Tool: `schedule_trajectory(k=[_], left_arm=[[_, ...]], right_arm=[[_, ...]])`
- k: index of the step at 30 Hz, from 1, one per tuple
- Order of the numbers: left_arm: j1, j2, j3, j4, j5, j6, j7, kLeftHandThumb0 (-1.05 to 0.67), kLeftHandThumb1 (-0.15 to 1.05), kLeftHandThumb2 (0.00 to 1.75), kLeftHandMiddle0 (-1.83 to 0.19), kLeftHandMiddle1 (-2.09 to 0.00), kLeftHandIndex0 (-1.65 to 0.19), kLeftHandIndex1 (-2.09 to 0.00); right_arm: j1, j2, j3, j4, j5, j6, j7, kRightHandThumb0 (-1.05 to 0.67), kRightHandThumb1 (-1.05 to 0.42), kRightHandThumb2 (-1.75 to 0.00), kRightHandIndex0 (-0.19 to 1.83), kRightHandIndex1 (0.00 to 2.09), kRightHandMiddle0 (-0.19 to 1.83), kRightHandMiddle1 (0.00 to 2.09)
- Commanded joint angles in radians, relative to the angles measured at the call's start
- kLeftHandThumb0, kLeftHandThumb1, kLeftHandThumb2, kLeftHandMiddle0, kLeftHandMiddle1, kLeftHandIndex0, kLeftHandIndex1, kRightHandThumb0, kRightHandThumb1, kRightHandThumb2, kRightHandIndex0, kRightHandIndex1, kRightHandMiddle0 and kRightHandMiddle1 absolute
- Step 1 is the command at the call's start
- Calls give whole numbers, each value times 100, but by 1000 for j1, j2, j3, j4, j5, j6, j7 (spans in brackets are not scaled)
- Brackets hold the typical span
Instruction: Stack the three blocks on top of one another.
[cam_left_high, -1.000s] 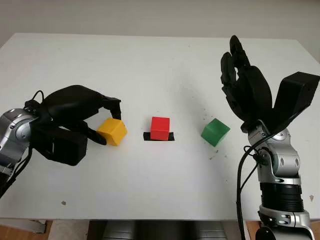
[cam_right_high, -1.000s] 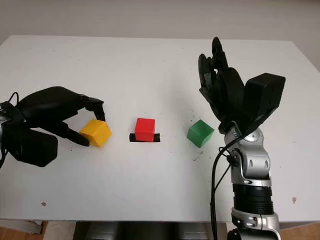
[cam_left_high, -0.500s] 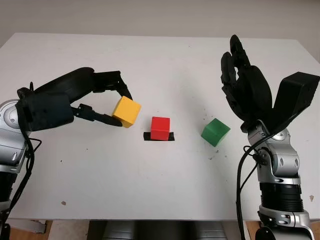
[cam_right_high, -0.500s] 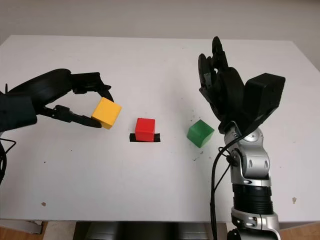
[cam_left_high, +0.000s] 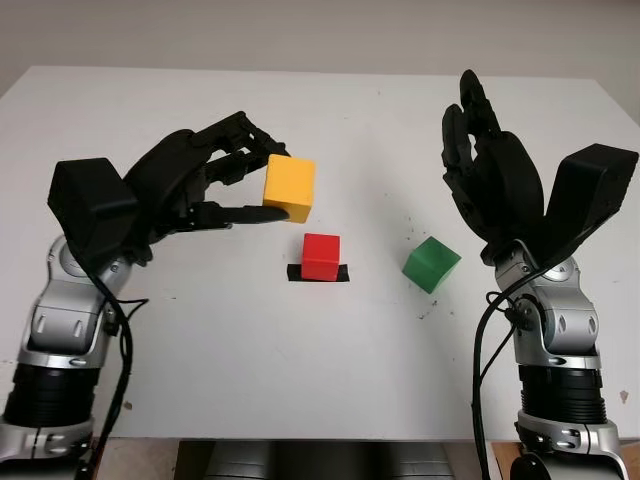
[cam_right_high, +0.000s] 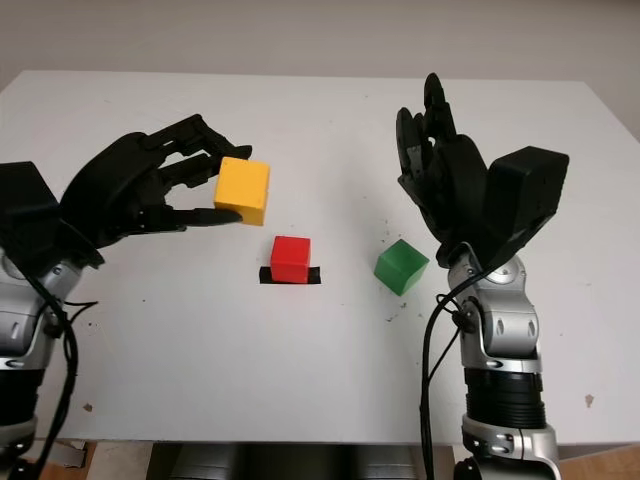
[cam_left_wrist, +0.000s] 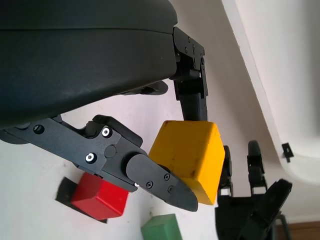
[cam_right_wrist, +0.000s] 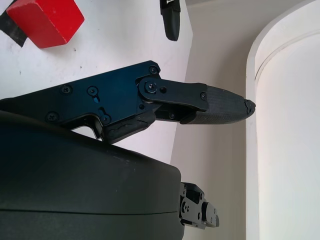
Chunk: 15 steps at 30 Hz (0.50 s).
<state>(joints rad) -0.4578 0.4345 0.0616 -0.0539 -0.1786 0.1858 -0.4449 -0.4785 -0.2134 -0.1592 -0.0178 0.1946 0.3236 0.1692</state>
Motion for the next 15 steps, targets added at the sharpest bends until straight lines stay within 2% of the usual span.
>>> schedule_trajectory(k=[1, 9, 15], left_arm=[[4, -25, 17, 7, -13, -4, 15, -44, 101, 6, -23, -1, -25, -168], [33, -122, -30, 60, 54, -55, 111, -40, 100, 5, -17, -3, -28, -165], [50, -154, -53, 106, 101, -102, 138, -41, 98, 5, -20, -5, -29, -170]], right_arm=[[-3, -4, 5, -11, -3, -11, 0, -71, -105, -55, -19, 0, -19, 0], [-1, 2, 4, -17, 1, -3, -6, -72, -105, -54, -19, 0, -19, 0], [4, -3, 6, -26, -1, -3, -5, -71, -105, -55, -19, 0, -19, 0]])
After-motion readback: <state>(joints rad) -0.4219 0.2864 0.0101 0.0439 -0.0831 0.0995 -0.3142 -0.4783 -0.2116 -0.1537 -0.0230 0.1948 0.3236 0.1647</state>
